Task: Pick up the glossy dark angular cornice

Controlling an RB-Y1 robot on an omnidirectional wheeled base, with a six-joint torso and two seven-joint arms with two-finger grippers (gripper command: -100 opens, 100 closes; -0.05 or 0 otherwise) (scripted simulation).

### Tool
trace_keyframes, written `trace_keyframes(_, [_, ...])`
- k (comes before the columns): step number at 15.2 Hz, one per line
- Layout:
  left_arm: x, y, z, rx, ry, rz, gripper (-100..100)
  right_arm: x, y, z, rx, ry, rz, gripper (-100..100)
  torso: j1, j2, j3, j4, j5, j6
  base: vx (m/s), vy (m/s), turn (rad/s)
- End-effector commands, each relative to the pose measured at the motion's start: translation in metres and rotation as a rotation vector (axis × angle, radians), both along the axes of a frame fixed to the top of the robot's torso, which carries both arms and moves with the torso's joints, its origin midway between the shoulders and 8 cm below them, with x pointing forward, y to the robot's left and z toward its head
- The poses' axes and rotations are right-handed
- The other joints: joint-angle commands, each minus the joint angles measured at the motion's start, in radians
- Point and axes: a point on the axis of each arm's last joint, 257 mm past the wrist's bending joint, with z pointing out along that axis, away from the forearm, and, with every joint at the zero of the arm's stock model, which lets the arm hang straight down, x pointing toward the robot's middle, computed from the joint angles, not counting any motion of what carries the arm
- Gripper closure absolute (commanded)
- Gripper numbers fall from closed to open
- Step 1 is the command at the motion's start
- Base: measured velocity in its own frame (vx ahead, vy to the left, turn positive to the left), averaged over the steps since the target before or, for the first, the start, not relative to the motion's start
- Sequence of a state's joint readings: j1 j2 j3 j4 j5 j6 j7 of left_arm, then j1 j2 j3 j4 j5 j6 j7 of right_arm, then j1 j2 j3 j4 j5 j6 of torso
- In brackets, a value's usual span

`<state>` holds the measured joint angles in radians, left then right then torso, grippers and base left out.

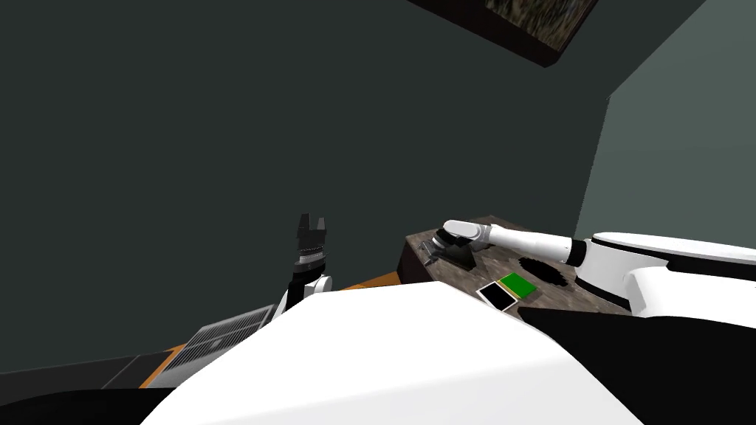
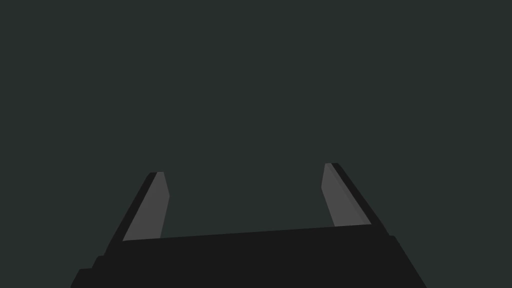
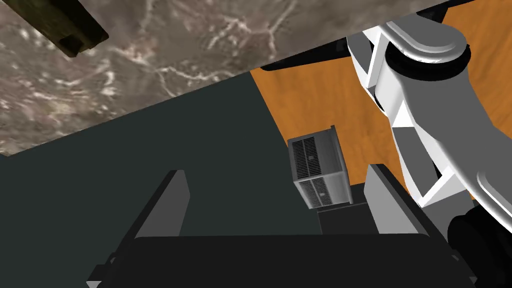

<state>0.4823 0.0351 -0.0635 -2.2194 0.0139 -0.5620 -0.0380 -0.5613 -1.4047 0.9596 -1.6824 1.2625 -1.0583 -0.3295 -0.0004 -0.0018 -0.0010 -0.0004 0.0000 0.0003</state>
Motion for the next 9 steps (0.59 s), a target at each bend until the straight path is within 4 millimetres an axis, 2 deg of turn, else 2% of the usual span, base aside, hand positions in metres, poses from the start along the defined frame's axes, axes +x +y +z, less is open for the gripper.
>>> trace_keyframes(1, [0.000, 0.000, 0.000, 0.000, 0.000, 0.000, 0, -0.002, -0.014, 0.002, -0.040, -0.002, -0.005, -100, 0.000, 0.000, 0.000, 0.000, 0.000, 0.000, 0.013, -0.003, 0.013])
trace_keyframes(2, [0.000, 0.000, 0.000, 0.000, 0.000, 0.000, 0, 0.000, -0.042, 0.003, -0.114, -0.004, -0.019, -100, 0.000, 0.000, 0.000, 0.000, 0.000, 0.000, 0.013, 0.001, 0.029])
trace_keyframes(3, [0.000, 0.000, 0.000, 0.000, 0.000, 0.000, 0, 0.000, -0.044, 0.003, -0.116, -0.004, -0.020, -100, 0.001, 0.001, 0.000, 0.000, 0.000, 0.000, 0.013, 0.001, 0.039])
trace_keyframes(5, [0.000, 0.000, 0.000, 0.000, 0.000, 0.000, 0, 0.001, -0.093, 0.009, -0.239, -0.003, -0.050, -100, 0.001, 0.001, 0.001, 0.000, 0.000, 0.000, 0.016, -0.001, 0.058])
trace_keyframes(6, [0.000, 0.000, 0.000, 0.000, 0.000, 0.000, 0, 0.001, -0.097, 0.010, -0.248, -0.006, -0.052, -100, 0.000, 0.001, 0.000, 0.000, 0.000, 0.000, 0.015, -0.002, 0.047])
trace_keyframes(9, [0.000, 0.000, 0.000, 0.000, 0.000, 0.000, 0, -0.004, -0.155, 0.022, -0.390, 0.000, -0.092, -100, 0.001, 0.001, 0.001, 0.000, 0.000, 0.000, 0.016, 0.000, 0.048])
